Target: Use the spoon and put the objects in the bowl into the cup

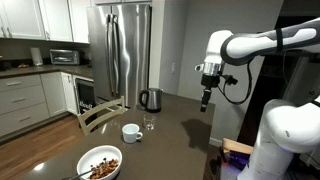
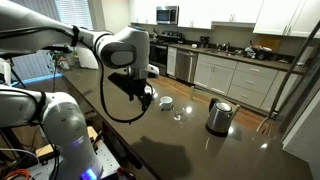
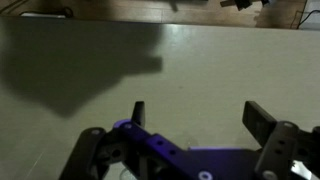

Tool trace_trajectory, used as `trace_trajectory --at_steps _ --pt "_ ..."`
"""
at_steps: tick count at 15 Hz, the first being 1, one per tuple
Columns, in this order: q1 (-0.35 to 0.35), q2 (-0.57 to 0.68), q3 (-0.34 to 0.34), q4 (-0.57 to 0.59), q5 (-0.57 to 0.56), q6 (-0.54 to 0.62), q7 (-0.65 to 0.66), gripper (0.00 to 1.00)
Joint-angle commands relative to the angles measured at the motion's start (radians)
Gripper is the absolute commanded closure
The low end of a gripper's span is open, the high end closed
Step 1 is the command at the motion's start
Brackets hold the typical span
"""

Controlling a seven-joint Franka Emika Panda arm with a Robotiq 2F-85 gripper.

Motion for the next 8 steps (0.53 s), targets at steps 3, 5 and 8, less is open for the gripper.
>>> trace_trajectory --at_steps 3,5,8 --pt "-0.007 0.006 0.007 -0.018 0.007 -0.003 -0.005 0.00" --pt "-0.007 0.007 0.007 -0.018 0.007 -0.003 -0.005 0.00" --pt "-0.007 0.007 0.007 -0.018 0.007 -0.003 -0.005 0.00"
